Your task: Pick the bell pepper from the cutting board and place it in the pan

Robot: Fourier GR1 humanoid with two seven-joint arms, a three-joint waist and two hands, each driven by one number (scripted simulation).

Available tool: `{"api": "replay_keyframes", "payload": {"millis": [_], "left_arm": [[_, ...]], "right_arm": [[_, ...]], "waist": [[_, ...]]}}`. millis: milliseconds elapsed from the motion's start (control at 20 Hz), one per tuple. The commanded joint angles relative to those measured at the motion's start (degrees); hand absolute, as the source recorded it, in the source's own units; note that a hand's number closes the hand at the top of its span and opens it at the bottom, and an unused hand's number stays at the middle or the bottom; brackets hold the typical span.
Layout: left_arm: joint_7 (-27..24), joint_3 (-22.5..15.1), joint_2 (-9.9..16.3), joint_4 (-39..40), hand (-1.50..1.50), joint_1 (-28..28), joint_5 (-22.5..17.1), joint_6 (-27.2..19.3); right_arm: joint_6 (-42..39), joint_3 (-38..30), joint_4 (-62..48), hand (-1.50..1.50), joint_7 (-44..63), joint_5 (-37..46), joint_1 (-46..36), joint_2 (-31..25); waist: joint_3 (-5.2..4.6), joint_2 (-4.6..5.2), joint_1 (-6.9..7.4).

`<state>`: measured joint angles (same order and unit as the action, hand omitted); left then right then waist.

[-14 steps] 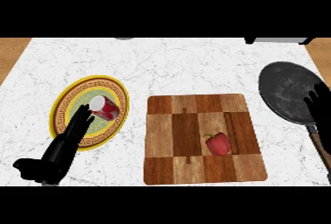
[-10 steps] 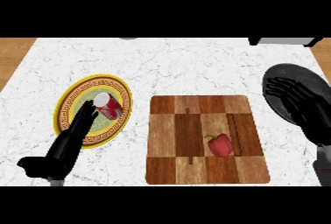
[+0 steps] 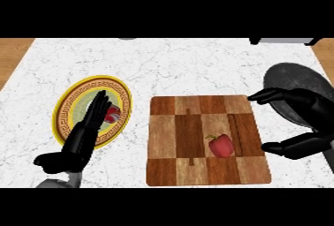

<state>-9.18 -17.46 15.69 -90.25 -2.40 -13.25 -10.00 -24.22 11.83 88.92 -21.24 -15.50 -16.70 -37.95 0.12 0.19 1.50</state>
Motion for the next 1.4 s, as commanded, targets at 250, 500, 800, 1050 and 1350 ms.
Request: {"api": "replay_keyframes", "payload": {"millis": [250,500,800,1050,1350], "left_arm": [[1.1,2.0,-0.9,0.7,0.0,-2.3,0.9,-0.4],[0.6,0.1,-2.8,0.8,0.0,-1.1,2.6,-1.1],[2.3,0.5,-2.2,-0.7,0.0,-1.1,2.2,-0.2],[2.5,-0.2,-4.7,2.4,0.0,-4.4,5.2,-2.3],[0.0,2.3,-4.5,4.2,0.0,-2.8,3.9,0.8]], "right_arm": [[-5.0,1.9,-2.6,-1.5,-15.2,18.9,-4.7,-5.7],[-5.5,7.5,1.0,-1.5,-5.3,25.4,-11.1,-4.4],[-4.5,16.8,3.1,-1.5,1.3,39.7,-13.5,-2.6],[-4.6,24.1,3.7,-1.5,2.1,50.5,-12.2,-2.3],[-1.8,28.5,0.9,-1.5,6.5,61.7,-10.5,3.6]], "waist": [[-0.1,-0.08,-1.03],[-0.18,-0.25,-0.77],[-0.16,-0.25,-0.3],[-0.13,-0.09,-1.22],[-0.13,-0.12,-1.32]]}}
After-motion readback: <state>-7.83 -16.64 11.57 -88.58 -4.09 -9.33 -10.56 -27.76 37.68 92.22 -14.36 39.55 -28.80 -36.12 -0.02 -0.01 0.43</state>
